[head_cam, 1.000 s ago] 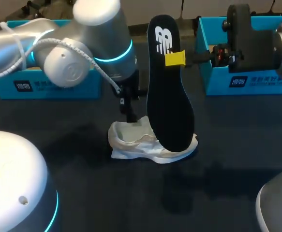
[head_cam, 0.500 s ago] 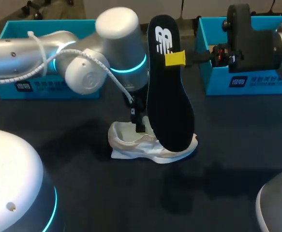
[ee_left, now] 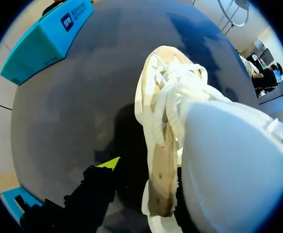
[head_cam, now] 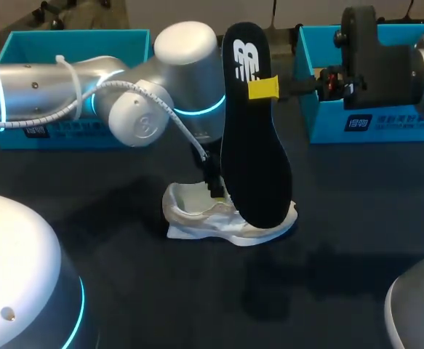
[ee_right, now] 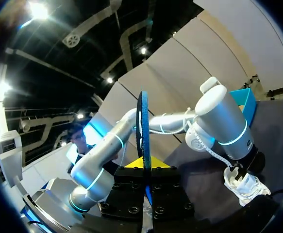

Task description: Take the shoe out of the shoebox, open the shoe tongue, remove and reinsert the insole, then place the shoe into the shoebox

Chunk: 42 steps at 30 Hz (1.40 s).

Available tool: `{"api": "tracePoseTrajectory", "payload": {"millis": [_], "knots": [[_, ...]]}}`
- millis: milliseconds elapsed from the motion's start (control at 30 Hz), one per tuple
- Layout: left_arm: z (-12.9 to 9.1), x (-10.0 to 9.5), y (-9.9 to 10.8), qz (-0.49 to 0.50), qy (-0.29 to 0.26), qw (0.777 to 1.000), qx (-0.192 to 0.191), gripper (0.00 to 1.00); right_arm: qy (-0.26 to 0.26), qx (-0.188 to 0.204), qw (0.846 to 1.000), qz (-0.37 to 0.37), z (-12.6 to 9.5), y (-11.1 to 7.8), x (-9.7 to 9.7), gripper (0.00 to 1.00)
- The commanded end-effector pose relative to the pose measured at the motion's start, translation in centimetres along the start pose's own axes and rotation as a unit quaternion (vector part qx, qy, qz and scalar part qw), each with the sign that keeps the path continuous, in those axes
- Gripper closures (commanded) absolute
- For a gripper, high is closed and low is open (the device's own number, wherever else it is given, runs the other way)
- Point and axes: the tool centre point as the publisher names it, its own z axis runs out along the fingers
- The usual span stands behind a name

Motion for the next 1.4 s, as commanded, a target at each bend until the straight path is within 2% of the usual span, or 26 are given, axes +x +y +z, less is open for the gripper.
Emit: {"api": "tracePoseTrajectory", "payload": {"millis": [33,100,200,233,267,333,367,433,500,533,800,1133,1333,1400], "knots": [[-0.3,0.1,0.5,0.0,0.0,1.0,0.001,0.13,-0.001,0.0,1.0,0.001,0.3,0.0,0.0,1.0],[-0.3,0.0,0.6,-0.002,0.001,1.0,0.001,0.09,-0.001,0.0,1.0,0.001,0.3,0.0,0.0,1.0],[-0.3,-0.1,0.8,-0.003,0.002,1.0,0.002,0.13,-0.001,0.0,1.0,0.001,0.3,0.0,0.0,1.0],[-0.3,-0.1,0.9,-0.003,0.003,1.0,0.002,0.18,-0.001,0.0,1.0,0.001,0.3,0.0,0.0,1.0],[-0.2,-0.1,0.9,-0.004,0.004,1.0,0.002,0.26,-0.001,0.0,1.0,0.001,0.3,0.0,0.0,1.0],[-0.1,-0.1,0.9,-0.005,0.008,1.0,0.002,0.51,-0.001,0.0,1.0,0.001,0.3,0.0,0.0,1.0],[0.0,-0.1,0.9,-0.004,0.012,1.0,0.003,0.53,-0.001,0.0,1.0,0.001,0.3,0.0,0.0,1.0],[0.0,0.0,0.9,-0.003,0.015,1.0,0.005,0.7,-0.001,0.0,1.0,0.001,0.3,0.0,0.0,1.0],[0.1,0.2,0.9,0.0,0.019,1.0,0.007,0.96,-0.001,0.0,1.0,0.001,0.3,0.0,0.0,1.0],[0.1,0.2,0.9,0.001,0.02,1.0,0.007,1.0,-0.001,0.0,1.0,0.001,0.3,0.0,0.0,1.0],[-0.2,0.4,0.9,0.017,0.048,0.999,0.01,1.0,-0.001,0.0,1.0,0.001,0.3,0.0,0.0,1.0],[-2.5,0.1,0.6,0.138,0.127,0.982,0.0,1.0,-0.001,0.0,1.0,0.001,0.3,0.0,0.0,1.0],[-3.7,0.2,0.0,0.267,0.188,0.945,-0.019,1.0,-0.001,0.0,1.0,0.001,0.3,0.0,0.0,1.0],[-4.0,0.5,-0.1,0.329,0.205,0.922,-0.02,1.0,-0.001,0.0,1.0,0.001,0.3,0.0,0.0,1.0]]}}
